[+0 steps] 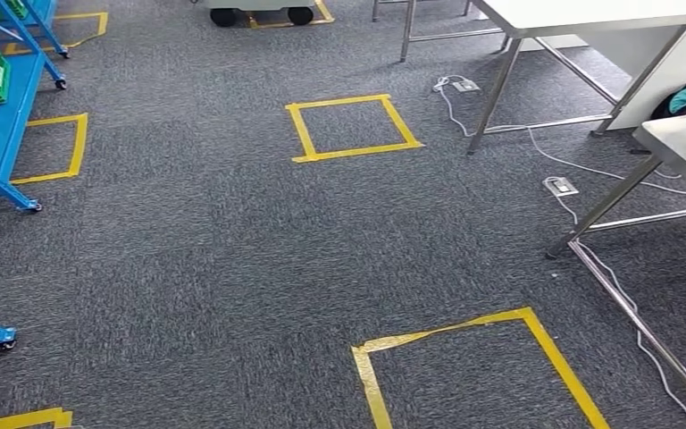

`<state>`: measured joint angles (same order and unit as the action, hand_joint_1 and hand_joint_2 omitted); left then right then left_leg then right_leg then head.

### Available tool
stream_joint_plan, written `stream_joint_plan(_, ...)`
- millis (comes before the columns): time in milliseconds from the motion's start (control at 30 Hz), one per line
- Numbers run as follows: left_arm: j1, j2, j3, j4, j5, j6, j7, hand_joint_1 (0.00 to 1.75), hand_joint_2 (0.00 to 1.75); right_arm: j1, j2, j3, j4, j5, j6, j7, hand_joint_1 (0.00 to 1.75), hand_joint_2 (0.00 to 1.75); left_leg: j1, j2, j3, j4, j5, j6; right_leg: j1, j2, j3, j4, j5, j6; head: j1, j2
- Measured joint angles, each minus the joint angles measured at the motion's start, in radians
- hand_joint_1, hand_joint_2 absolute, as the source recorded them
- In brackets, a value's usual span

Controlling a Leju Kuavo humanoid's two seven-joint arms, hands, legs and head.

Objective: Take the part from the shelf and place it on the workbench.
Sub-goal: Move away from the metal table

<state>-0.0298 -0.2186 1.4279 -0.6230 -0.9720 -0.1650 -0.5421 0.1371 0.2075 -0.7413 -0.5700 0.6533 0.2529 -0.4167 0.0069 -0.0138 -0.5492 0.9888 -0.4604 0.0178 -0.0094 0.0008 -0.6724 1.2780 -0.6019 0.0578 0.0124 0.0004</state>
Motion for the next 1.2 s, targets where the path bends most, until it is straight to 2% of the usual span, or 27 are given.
stream_joint_plan(67, 0.001, 0.0, 0.0, 0.0, 0.0, -0.001, 0.0, 0.0, 0.0, 0.001, 0.0, -0.002, 0.0, 0.001, 0.0, 0.0, 0.0, 0.0, 0.003, -0.002, 0.016, 0.001, -0.012, -0.011, -0.01, 0.0, 0.044, -0.12, 0.084, 0.008, 0.001, 0.0)
stream_joint_plan(100, 0.001, 0.002, 0.0, 0.0, 0.0, -0.001, 0.0, 0.0, 0.0, 0.001, 0.002, -0.003, 0.0, 0.001, 0.0, 0.0, 0.0, 0.0, 0.004, -0.004, 0.022, 0.003, -0.019, -0.019, -0.013, 0.003, 0.07, -0.18, 0.112, 0.01, 0.002, 0.0)
stream_joint_plan(133, 0.0, 0.003, 0.0, 0.0, 0.0, -0.001, 0.0, 0.0, 0.0, 0.0, 0.003, -0.003, 0.0, 0.001, 0.001, 0.0, 0.0, 0.0, 0.003, -0.005, 0.026, 0.005, -0.024, -0.026, -0.014, 0.006, 0.09, -0.22, 0.127, 0.007, 0.002, 0.0)
stream_joint_plan(167, 0.0, 0.004, 0.0, 0.0, 0.0, -0.001, 0.0, 0.0, 0.0, 0.0, 0.004, -0.003, 0.0, 0.001, 0.001, 0.0, 0.0, 0.0, 0.002, -0.006, 0.027, 0.005, -0.027, -0.032, -0.014, 0.009, 0.099, -0.238, 0.128, 0.002, 0.002, 0.0)
stream_joint_plan(267, -0.001, 0.003, 0.0, 0.0, 0.0, -0.001, 0.0, 0.0, 0.0, 0.001, 0.005, -0.007, -0.004, 0.004, 0.002, 0.001, 0.0, 0.0, 0.007, -0.006, 0.03, 0.005, -0.033, -0.044, -0.008, 0.012, 0.105, -0.239, 0.121, -0.025, 0.0, 0.0)
stream_joint_plan(300, -0.002, 0.002, 0.0, 0.0, 0.0, -0.001, 0.0, 0.0, 0.0, 0.002, 0.006, -0.01, -0.005, 0.008, 0.003, 0.002, 0.0, 0.0, 0.008, -0.003, 0.023, 0.024, -0.044, -0.047, -0.007, 0.011, 0.11, -0.241, 0.118, -0.033, -0.001, 0.0)
stream_joint_plan(333, -0.003, 0.001, 0.0, 0.0, 0.0, 0.0, -0.004, 0.0, 0.0, 0.002, 0.006, -0.014, -0.008, 0.014, 0.006, 0.002, 0.0, 0.0, 0.009, -0.001, 0.003, 0.065, -0.064, -0.05, -0.007, 0.01, 0.116, -0.243, 0.115, -0.041, -0.002, 0.0)
stream_joint_plan(367, -0.005, 0.001, 0.0, 0.0, 0.0, 0.005, -0.009, 0.0, 0.0, 0.002, 0.006, -0.017, -0.01, 0.024, 0.009, 0.003, 0.0, 0.0, 0.008, 0.001, -0.031, 0.129, -0.089, -0.051, -0.005, 0.009, 0.122, -0.244, 0.11, -0.048, -0.003, 0.0)
stream_joint_plan(433, -0.01, 0.006, -0.001, 0.014, 0.003, 0.034, -0.027, 0.0, 0.0, 0.001, 0.007, -0.022, -0.012, 0.047, 0.014, 0.002, 0.0, 0.0, 0.007, 0.002, -0.118, 0.27, -0.131, -0.049, 0.001, 0.007, 0.132, -0.244, 0.1, -0.056, -0.004, 0.0)
stream_joint_plan(467, -0.014, 0.012, -0.001, 0.027, 0.005, 0.052, -0.033, 0.0, 0.0, 0.0, 0.007, -0.024, -0.012, 0.056, 0.015, 0.002, 0.0, 0.0, 0.006, 0.002, -0.148, 0.307, -0.129, -0.046, 0.003, 0.007, 0.138, -0.244, 0.094, -0.058, -0.004, 0.0)
stream_joint_plan(500, -0.018, 0.018, -0.001, 0.041, 0.008, 0.068, -0.037, 0.0, 0.0, 0.0, 0.007, -0.026, -0.012, 0.063, 0.014, 0.0, 0.0, 0.0, 0.004, 0.002, -0.159, 0.307, -0.106, -0.042, 0.004, 0.007, 0.146, -0.244, 0.088, -0.059, -0.004, 0.0)
stream_joint_plan(533, -0.023, 0.024, -0.002, 0.054, 0.01, 0.077, -0.038, 0.0, 0.0, -0.002, 0.007, -0.029, -0.012, 0.066, 0.014, 0.0, 0.0, 0.0, 0.001, 0.002, -0.152, 0.27, -0.066, -0.037, 0.004, 0.008, 0.156, -0.245, 0.081, -0.058, -0.004, 0.0)
stream_joint_plan(567, -0.027, 0.03, -0.002, 0.066, 0.012, 0.082, -0.039, 0.0, 0.0, -0.004, 0.007, -0.031, -0.012, 0.07, 0.013, -0.001, 0.0, 0.0, -0.003, 0.002, -0.13, 0.206, -0.016, -0.031, 0.004, 0.009, 0.166, -0.245, 0.073, -0.057, -0.004, 0.0)
stream_joint_plan(600, -0.031, 0.036, -0.002, 0.077, 0.015, 0.085, -0.04, 0.0, 0.0, -0.007, 0.007, -0.033, -0.012, 0.073, 0.012, -0.001, 0.0, 0.0, -0.007, 0.003, -0.104, 0.141, 0.018, -0.025, 0.005, 0.01, 0.173, -0.245, 0.063, -0.054, -0.004, 0.0)
stream_joint_plan(633, -0.035, 0.042, -0.002, 0.088, 0.018, 0.088, -0.041, 0.0, 0.0, -0.009, 0.008, -0.035, -0.011, 0.076, 0.01, -0.003, 0.0, 0.0, -0.011, 0.005, -0.08, 0.086, 0.034, -0.022, 0.006, 0.012, 0.178, -0.246, 0.054, -0.049, -0.005, 0.0)
stream_joint_plan(700, -0.041, 0.052, -0.002, 0.111, 0.027, 0.097, -0.043, 0.0, 0.0, -0.015, 0.008, -0.038, -0.008, 0.083, 0.004, -0.01, 0.0, 0.0, -0.016, 0.007, -0.056, 0.034, 0.027, -0.019, 0.009, 0.012, 0.188, -0.253, 0.046, -0.037, -0.005, 0.0)
stream_joint_plan(800, -0.04, 0.063, -0.002, 0.138, 0.042, 0.11, -0.045, 0.0, 0.0, -0.024, 0.008, -0.044, 0.001, 0.091, -0.004, -0.017, 0.0, 0.0, -0.011, 0.005, -0.035, 0.015, 0.022, -0.008, 0.008, 0.009, 0.205, -0.25, 0.038, -0.02, -0.004, 0.0)
stream_joint_plan(833, -0.04, 0.065, -0.002, 0.144, 0.047, 0.112, -0.046, 0.0, 0.0, -0.027, 0.008, -0.046, 0.004, 0.094, -0.005, -0.018, 0.0, 0.0, -0.009, 0.003, -0.027, 0.012, 0.019, -0.003, 0.008, 0.008, 0.191, -0.221, 0.023, -0.017, -0.002, 0.0)
stream_joint_plan(867, -0.04, 0.067, -0.002, 0.15, 0.05, 0.113, -0.047, 0.0, 0.0, -0.03, 0.008, -0.048, 0.007, 0.096, -0.005, -0.019, 0.0, 0.0, -0.008, 0.002, -0.02, 0.01, 0.014, 0.001, 0.008, 0.007, 0.161, -0.17, 0.002, -0.014, 0.0, 0.0)
stream_joint_plan(933, -0.041, 0.07, -0.002, 0.158, 0.055, 0.113, -0.05, 0.0, 0.0, -0.033, 0.008, -0.053, 0.015, 0.1, -0.004, -0.019, 0.0, 0.0, -0.008, -0.002, -0.01, 0.01, 0.002, 0.005, 0.007, 0.007, 0.076, -0.042, -0.044, -0.009, 0.002, 0.0)
stream_joint_plan(967, -0.04, 0.071, -0.003, 0.162, 0.056, 0.113, -0.05, 0.0, 0.0, -0.033, 0.008, -0.055, 0.018, 0.101, -0.004, -0.019, 0.0, 0.0, -0.008, -0.005, -0.003, 0.01, -0.004, 0.005, 0.006, 0.007, 0.039, -0.002, -0.051, -0.006, 0.002, 0.0)
stream_joint_plan(1000, -0.039, 0.072, -0.003, 0.165, 0.058, 0.113, -0.05, 0.0, 0.0, -0.033, 0.008, -0.057, 0.021, 0.102, -0.004, -0.019, 0.0, 0.0, -0.007, -0.01, 0.007, 0.01, -0.012, 0.004, 0.005, 0.007, 0.019, 0.004, -0.036, -0.004, 0.003, 0.0)
stream_joint_plan(1033, -0.039, 0.072, -0.003, 0.168, 0.059, 0.113, -0.05, 0.0, 0.0, -0.032, 0.008, -0.06, 0.022, 0.102, -0.004, -0.019, 0.0, 0.0, -0.006, -0.015, 0.018, 0.01, -0.019, 0.002, 0.003, 0.008, 0.018, -0.028, 0.002, -0.002, 0.002, 0.0)
stream_joint_plan(1067, -0.039, 0.072, -0.003, 0.17, 0.06, 0.113, -0.05, 0.0, 0.0, -0.032, 0.008, -0.062, 0.023, 0.102, -0.004, -0.019, 0.0, 0.0, -0.005, -0.021, 0.03, 0.01, -0.027, -0.001, 0.001, 0.011, 0.031, -0.089, 0.056, -0.001, 0.003, 0.0)
stream_joint_plan(1100, -0.04, 0.074, -0.003, 0.172, 0.061, 0.113, -0.05, 0.0, 0.0, -0.032, 0.008, -0.064, 0.026, 0.102, -0.005, -0.019, 0.0, 0.0, -0.004, -0.027, 0.04, 0.01, -0.035, -0.005, -0.001, 0.02, 0.045, -0.145, 0.096, -0.001, 0.002, 0.0)
stream_joint_plan(1167, -0.044, 0.076, -0.003, 0.175, 0.062, 0.114, -0.05, 0.0, 0.0, -0.033, 0.008, -0.067, 0.031, 0.104, -0.005, -0.019, 0.0, 0.0, -0.003, -0.039, 0.046, 0.013, -0.047, -0.016, -0.002, 0.037, 0.066, -0.216, 0.125, -0.011, 0.001, 0.0)
stream_joint_plan(1200, -0.044, 0.078, -0.003, 0.176, 0.062, 0.114, -0.051, 0.0, 0.0, -0.033, 0.008, -0.068, 0.034, 0.105, -0.005, -0.019, 0.0, 0.0, -0.003, -0.045, 0.046, 0.014, -0.05, -0.022, 0.0, 0.04, 0.066, -0.219, 0.119, -0.021, 0.0, 0.0)
